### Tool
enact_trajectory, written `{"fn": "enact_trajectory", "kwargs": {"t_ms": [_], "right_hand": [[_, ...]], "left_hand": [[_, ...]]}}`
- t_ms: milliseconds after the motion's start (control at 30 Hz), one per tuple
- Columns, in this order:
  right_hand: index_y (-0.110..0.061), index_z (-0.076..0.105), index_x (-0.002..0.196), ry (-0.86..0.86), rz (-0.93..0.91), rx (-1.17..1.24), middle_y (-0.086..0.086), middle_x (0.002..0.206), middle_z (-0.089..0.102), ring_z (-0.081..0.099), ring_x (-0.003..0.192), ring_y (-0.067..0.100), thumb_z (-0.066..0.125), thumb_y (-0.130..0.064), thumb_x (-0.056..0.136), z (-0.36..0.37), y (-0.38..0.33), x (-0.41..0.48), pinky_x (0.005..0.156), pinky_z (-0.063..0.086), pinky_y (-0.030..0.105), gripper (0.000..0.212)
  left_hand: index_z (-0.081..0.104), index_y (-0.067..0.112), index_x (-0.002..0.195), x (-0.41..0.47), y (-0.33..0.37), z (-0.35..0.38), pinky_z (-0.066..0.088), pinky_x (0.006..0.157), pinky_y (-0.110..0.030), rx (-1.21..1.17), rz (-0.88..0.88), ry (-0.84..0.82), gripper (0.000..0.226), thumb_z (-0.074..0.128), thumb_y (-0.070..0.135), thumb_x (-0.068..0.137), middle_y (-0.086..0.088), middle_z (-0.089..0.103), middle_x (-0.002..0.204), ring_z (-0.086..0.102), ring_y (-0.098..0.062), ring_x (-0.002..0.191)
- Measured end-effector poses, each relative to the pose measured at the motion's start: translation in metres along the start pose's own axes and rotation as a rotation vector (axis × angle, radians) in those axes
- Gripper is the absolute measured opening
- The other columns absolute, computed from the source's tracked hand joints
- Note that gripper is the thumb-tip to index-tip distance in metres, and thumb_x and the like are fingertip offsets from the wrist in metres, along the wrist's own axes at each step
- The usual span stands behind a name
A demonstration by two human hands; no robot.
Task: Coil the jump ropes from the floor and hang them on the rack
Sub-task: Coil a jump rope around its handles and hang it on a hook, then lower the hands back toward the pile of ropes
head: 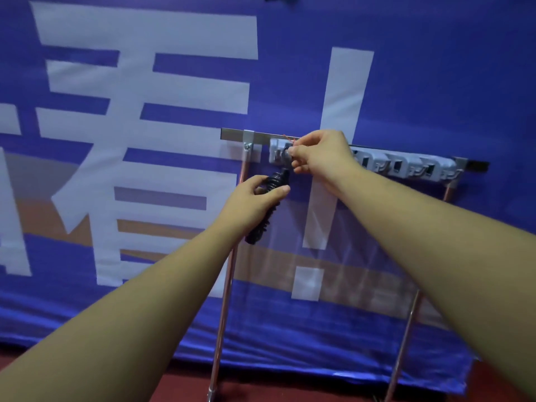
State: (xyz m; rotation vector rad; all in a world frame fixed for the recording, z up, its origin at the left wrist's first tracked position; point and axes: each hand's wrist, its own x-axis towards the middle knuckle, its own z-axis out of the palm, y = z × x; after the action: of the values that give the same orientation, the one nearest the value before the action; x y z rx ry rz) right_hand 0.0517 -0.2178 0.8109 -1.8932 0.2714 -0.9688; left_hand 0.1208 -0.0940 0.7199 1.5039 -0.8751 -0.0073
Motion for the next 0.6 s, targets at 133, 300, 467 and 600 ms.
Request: {"fn": "enact_trajectory", "kwargs": {"t_ms": [133,300,467,600], "right_hand": [[0.001,0.063,0.088,0.029,-0.001,-0.015,0.011,0.069,0.062,0.058,0.053,0.015,0.067,0.002,0.088,0.011,0.007,0.028,0.053,0.057,0.023,0.004],[-0.006,0.062,0.076,0.078,0.046,-0.044,0.009,0.068,0.06,0.058,0.053,0.015,0.064,0.002,0.089,0.025,0.022,0.057,0.051,0.057,0.023,0.015],[-0.012,0.06,0.069,0.089,0.045,-0.183,0.015,0.076,0.067,0.068,0.068,0.03,0.059,-0.006,0.085,0.035,0.04,0.081,0.074,0.062,0.047,0.017],[-0.012,0.066,0.082,0.207,0.052,-0.274,0.01,0.086,0.07,0.067,0.083,0.036,0.056,-0.022,0.066,0.048,0.059,0.109,0.085,0.057,0.044,0.021]], "left_hand": [[0.06,0.018,0.11,0.029,-0.005,0.003,0.051,0.071,-0.028,0.038,-0.008,0.095,0.032,0.07,0.041,0.09,0.004,0.067,0.089,0.063,-0.012,0.077],[0.058,0.01,0.109,0.054,-0.015,0.008,0.052,0.067,-0.032,0.028,-0.036,0.134,0.037,0.067,0.041,0.092,-0.001,0.067,0.09,0.061,-0.014,0.073],[0.066,0.009,0.106,0.07,-0.031,0.011,0.058,0.084,-0.047,0.014,-0.095,0.117,0.036,0.065,0.042,0.093,-0.012,0.072,0.096,0.069,-0.028,0.086],[0.068,0.008,0.106,0.08,-0.037,0.013,0.057,0.085,-0.045,0.027,-0.104,0.114,0.034,0.064,0.04,0.094,-0.012,0.072,0.098,0.07,-0.029,0.09]]}}
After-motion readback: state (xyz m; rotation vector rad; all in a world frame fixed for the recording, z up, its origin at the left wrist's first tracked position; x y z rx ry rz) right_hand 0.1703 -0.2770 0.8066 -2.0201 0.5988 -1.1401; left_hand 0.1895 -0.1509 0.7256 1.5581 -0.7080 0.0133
